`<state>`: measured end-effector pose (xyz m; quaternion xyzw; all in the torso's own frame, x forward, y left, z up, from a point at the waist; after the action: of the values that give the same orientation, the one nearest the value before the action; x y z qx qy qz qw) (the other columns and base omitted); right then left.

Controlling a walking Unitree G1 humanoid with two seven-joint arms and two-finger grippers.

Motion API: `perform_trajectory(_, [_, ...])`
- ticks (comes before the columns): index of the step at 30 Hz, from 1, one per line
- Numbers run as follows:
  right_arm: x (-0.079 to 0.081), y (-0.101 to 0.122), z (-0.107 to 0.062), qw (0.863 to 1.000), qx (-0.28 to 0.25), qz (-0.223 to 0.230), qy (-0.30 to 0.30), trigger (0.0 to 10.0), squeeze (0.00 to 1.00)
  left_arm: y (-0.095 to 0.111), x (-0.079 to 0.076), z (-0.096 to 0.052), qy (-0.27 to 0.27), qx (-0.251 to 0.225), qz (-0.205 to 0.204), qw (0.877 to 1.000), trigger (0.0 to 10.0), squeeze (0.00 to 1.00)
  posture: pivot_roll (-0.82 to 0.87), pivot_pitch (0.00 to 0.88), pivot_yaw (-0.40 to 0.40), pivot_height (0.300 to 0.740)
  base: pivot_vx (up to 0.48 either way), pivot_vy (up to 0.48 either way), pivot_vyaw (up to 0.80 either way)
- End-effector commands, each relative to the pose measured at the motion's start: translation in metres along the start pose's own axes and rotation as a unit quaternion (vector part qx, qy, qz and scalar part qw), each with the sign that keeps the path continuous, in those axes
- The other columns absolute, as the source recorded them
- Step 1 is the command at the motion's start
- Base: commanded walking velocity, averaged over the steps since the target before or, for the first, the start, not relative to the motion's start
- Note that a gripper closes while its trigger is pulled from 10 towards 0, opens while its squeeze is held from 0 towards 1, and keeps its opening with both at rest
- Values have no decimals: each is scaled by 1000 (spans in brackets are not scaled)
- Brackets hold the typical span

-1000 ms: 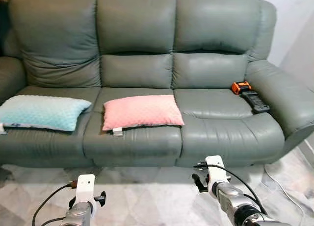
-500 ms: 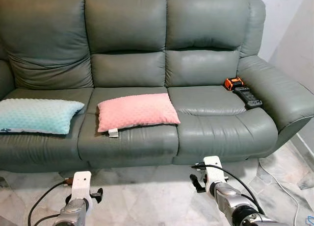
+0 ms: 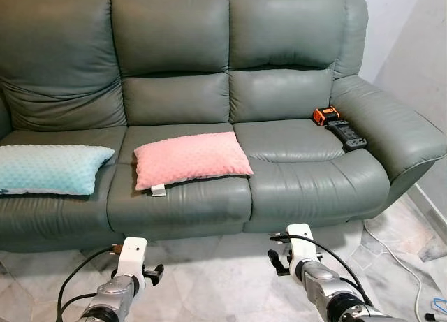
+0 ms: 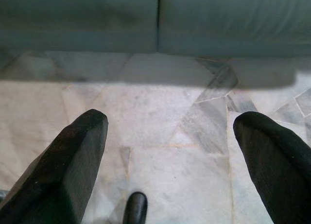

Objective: Move the pillow to the sofa

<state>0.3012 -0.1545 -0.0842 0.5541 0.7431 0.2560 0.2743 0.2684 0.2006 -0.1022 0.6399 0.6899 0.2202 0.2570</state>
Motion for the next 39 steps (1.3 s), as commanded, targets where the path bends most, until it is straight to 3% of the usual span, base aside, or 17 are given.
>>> perform_trajectory(1, [-2, 3, 0, 1000, -7, 10, -1, 10000, 0, 11, 1, 1, 3, -14, 12, 1000, 10000, 0, -40, 0, -20, 740, 0, 0, 0])
perform_trajectory(5, [-9, 1, -1, 1000, -6, 13, -4, 10000, 0, 21, -3, 2, -2, -24, 14, 1000, 10000, 0, -37, 0, -16, 740, 0, 0, 0])
perform_trajectory(8, [-16, -7, -2, 999, 14, 23, -21, 10000, 0, 36, -19, 5, -27, -30, 37, 999, 10000, 0, -31, 0, -7, 740, 0, 0, -710])
perform_trajectory(13, [-13, -8, -2, 999, 15, 24, -15, 10000, 0, 35, -36, 6, -51, -23, 76, 995, 10000, 0, -33, 0, 3, 740, 0, 0, -769])
perform_trajectory(18, [-10, -8, -2, 1000, 15, 19, -11, 10000, 0, 30, -33, 6, -52, -16, 43, 998, 10000, 0, -39, 0, 5, 740, 0, 0, -756])
perform_trajectory(24, [-7, -9, -2, 1000, 16, 15, -3, 10000, 0, 28, -33, 5, -51, -16, 44, 998, 10000, 0, -36, 0, 2, 740, 0, 0, -744])
perform_trajectory(39, [-5, -10, -2, 1000, 16, 19, -1, 10000, 0, 28, -33, 5, -53, -14, 37, 998, 10000, 0, -41, 0, 6, 740, 289, 0, -730])
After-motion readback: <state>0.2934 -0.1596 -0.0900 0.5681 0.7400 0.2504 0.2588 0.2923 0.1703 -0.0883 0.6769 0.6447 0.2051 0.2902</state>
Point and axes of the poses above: a point about 5 cm out from each wrist's last joint towards the gripper, its own z axis pointing out of the wrist towards the gripper, its own y axis along the axis of the wrist's last joint, x = y × z, the point moved 6 cm from there along z, pointing out of the wrist towards the gripper, and after that the axes turned 9 degrees about -z, right-handed, at the moved point
